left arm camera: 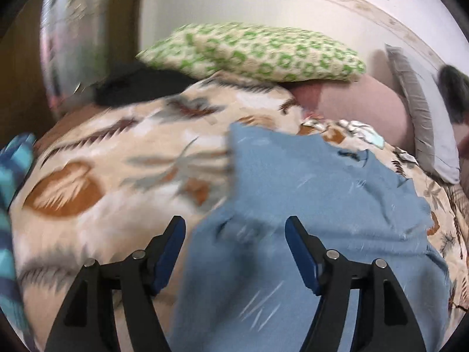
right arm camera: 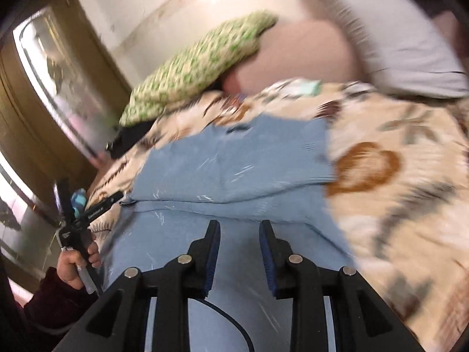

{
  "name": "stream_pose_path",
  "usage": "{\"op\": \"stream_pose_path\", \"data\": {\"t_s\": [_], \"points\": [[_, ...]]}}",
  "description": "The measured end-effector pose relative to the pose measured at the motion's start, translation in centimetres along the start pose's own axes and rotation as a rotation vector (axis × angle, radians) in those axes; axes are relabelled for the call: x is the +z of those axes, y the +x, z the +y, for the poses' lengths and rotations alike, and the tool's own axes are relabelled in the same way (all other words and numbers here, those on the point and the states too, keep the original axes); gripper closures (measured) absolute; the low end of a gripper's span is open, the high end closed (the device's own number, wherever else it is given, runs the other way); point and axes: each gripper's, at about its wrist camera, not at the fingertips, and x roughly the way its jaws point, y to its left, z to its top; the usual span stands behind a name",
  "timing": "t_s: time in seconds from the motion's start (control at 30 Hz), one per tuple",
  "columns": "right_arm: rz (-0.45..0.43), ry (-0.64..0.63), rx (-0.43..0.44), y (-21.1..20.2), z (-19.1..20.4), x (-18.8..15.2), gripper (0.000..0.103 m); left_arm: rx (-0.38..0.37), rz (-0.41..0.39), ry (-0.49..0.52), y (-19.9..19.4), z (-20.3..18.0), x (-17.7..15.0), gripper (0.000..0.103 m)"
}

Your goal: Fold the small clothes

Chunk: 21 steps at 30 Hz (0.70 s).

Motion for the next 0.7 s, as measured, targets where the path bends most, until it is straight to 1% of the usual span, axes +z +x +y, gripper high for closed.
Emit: {"op": "stream_pose_path", "data": {"t_s": [0.03, 0.07, 0.1, 0.13, 0.2, 0.33, 0.4, 0.47, 0.53, 0.63, 0.67, 0.7], "points": [[-0.016, 0.019, -0.013, -1.6, -0.6, -0.7, 0.054, 0.008, 0.016, -0.020, -0.6, 0.7, -0.9, 0.032], [-0.029, 0.049, -0.025, -3.4, -1.5, -1.6, 0.032, 0.010, 0.028, -0.033, -1.4, 1.3, -1.9, 0.032], [-0.042, 0.083, -0.039, -4.8, -2.3, -2.5, 0.028, 0.012, 0.033, -0.033, -1.9, 1.5, -2.5, 0.032], [-0.049, 0.105, -0.042, -6.1, -3.0, -3.5, 0.028, 0.022, 0.039, -0.026, -2.7, 1.6, -3.7, 0.032], [-0.031, 0.148, -0.035, -7.4, -4.1, -5.5, 0.028, 0.044, 0.045, 0.003, -4.3, 1.7, -6.0, 0.032], [0.065, 0.239, 0.000, -7.8, -6.1, -10.1, 0.028, 0.060, 0.048, 0.052, -7.6, 1.6, -10.3, 0.032], [0.123, 0.250, 0.017, -7.6, -6.4, -12.0, 0.028, 0.053, 0.061, 0.065, -9.1, 1.7, -12.3, 0.032], [0.177, 0.271, 0.054, -7.9, -6.8, -14.4, 0.028, 0.049, 0.078, 0.073, -10.2, 1.8, -13.7, 0.032], [0.215, 0.284, 0.094, -8.0, -7.0, -16.3, 0.028, 0.031, 0.117, 0.064, -10.9, 2.2, -15.0, 0.032], [0.260, 0.344, 0.165, -7.4, -7.6, -18.6, 0.028, 0.006, 0.196, 0.020, -11.1, 3.1, -16.2, 0.032], [0.272, 0.352, 0.169, -7.0, -7.7, -19.2, 0.028, -0.005, 0.218, 0.002, -11.1, 3.6, -16.4, 0.032], [0.270, 0.348, 0.160, -6.8, -7.8, -19.5, 0.028, 0.002, 0.228, -0.002, -11.3, 3.8, -16.6, 0.032]]}}
